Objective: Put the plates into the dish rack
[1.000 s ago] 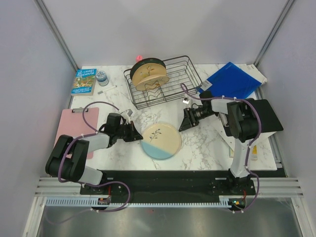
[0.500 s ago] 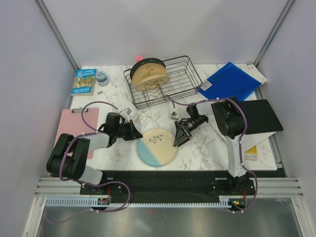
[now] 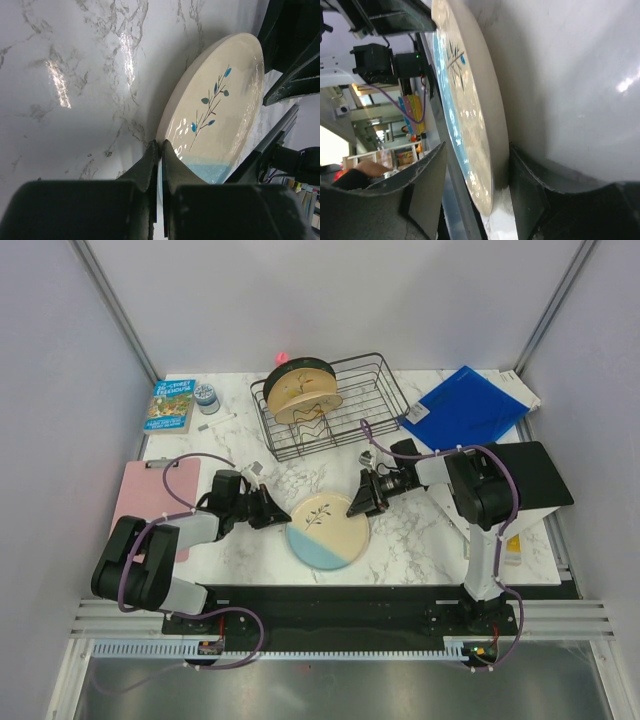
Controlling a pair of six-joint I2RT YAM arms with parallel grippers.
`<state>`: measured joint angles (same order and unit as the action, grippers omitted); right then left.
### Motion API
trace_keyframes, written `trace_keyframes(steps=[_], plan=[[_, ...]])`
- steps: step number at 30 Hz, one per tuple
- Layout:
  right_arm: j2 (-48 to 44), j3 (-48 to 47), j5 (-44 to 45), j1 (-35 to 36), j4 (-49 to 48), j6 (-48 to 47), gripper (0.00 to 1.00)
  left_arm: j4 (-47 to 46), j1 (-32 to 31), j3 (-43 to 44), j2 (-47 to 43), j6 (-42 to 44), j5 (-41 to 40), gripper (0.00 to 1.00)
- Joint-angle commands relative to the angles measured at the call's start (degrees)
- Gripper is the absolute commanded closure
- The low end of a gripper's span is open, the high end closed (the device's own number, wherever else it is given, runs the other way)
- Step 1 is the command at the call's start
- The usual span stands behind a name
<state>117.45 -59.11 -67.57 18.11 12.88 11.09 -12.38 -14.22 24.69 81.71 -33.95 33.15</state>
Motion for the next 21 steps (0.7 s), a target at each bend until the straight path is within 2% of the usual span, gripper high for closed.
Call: trace_keyframes(steps=[1, 3, 6, 7, 9, 10, 11, 13, 14, 15, 16, 17, 18, 21], plan=[[1.47, -0.04, 6.40, 3.86, -16.32, 6.57, 0.43, -4.31, -0.55, 2.73, -0.41, -5.33, 5.88, 0.98], [2.08, -0.48, 6.40, 4.48, -16.31, 6.66, 0.48, -4.32, -0.55, 2.82, -0.24, -5.42, 5.27, 0.98], [2.17, -1.44, 6.14, 4.57, -15.96, 5.79, 0.63, -3.70, -0.55, 2.65, -0.67, -4.81, 4.56, 0.98], [1.74, -1.88, 5.87, 4.57, -13.44, 4.13, 0.74, -3.18, -0.55, 2.65, -0.76, -4.20, 3.86, 0.98], [1.03, -3.81, 5.87, 4.48, -8.34, -2.09, 0.86, -1.95, -0.46, 3.00, -1.29, -3.14, 2.02, 0.98], [-0.28, -4.43, 6.05, 4.48, -3.62, -4.48, 1.00, -0.29, -0.20, 3.26, -1.64, -1.22, 0.27, 0.98], [-1.16, -5.91, 6.57, 4.39, -0.78, -6.85, 1.00, 1.29, 0.06, 3.78, -1.82, 0.10, -0.27, 0.96], [-4.49, -8.46, 7.45, 3.95, 10.45, -16.51, 1.00, 5.76, 1.73, 6.77, -2.95, 4.93, -2.98, 0.81], [-5.64, -11.78, 8.24, 3.78, 14.84, -20.63, 1.00, 10.31, 2.52, 7.91, -3.40, 6.52, -4.30, 0.62], [-6.78, -13.99, 10.25, 3.60, 19.76, -24.67, 1.00, 12.10, 3.49, 10.36, -4.18, 9.84, -5.45, 0.52], [-8.62, -16.45, 11.14, 3.60, 29.47, -32.63, 1.00, 14.99, 4.63, 11.77, -4.63, 11.44, -7.11, 0.42], [-9.51, -21.26, 12.19, 3.51, 33.66, -35.50, 1.00, 18.67, 7.16, 14.57, -5.42, 13.28, -7.48, 0.32], [-10.48, -23.66, 14.29, 3.25, 39.61, -37.61, 1.00, 20.36, 8.40, 16.17, -5.68, 16.26, -8.00, 0.28], [-13.29, -34.55, 16.59, 3.16, 47.90, -44.47, 1.00, 24.15, 12.19, 19.96, -7.35, 21.19, -8.62, 0.22]])
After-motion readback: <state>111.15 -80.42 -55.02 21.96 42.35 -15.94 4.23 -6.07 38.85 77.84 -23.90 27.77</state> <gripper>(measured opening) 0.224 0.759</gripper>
